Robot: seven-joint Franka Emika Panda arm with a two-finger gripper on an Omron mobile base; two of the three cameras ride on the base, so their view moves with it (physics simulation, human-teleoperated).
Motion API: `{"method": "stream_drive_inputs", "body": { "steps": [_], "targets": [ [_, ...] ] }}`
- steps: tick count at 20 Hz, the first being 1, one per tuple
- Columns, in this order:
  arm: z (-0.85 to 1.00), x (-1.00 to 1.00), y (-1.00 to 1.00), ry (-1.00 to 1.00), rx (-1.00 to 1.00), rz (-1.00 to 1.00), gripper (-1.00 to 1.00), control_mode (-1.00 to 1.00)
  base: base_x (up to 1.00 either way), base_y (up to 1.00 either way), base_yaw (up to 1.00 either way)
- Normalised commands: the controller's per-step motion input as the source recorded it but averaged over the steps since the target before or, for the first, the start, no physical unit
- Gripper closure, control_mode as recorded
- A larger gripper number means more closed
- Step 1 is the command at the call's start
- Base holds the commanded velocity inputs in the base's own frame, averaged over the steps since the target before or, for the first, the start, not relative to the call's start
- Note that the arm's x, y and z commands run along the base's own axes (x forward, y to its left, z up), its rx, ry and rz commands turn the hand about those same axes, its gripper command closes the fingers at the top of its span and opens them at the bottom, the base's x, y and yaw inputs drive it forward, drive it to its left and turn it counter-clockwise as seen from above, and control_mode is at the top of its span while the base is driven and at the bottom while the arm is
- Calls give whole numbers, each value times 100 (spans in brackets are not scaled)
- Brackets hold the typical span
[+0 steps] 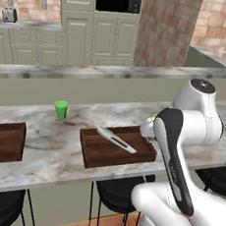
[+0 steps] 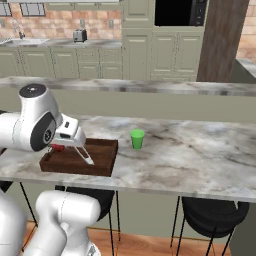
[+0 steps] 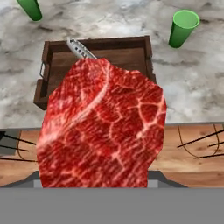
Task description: Gather the tomato and lemon from the fridge and place them on a tray on the dining counter. Then gather the steaks from the fridge and place them on the other tray.
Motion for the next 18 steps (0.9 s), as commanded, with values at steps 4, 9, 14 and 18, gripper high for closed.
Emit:
{"method": "stream_drive_inputs", "body": {
  "steps": [4,9,14,18],
  "targets": [
    [-21,39,-6,5,0,-3,100,-100,0,0,0],
    [-36,44,-13,6,-4,0,100,-100,0,0,0],
    [-38,47,-11,8,-4,0,100,-100,0,0,0],
    [-30,49,-1,7,-1,0,100,-100,0,0,0]
  ]
}}
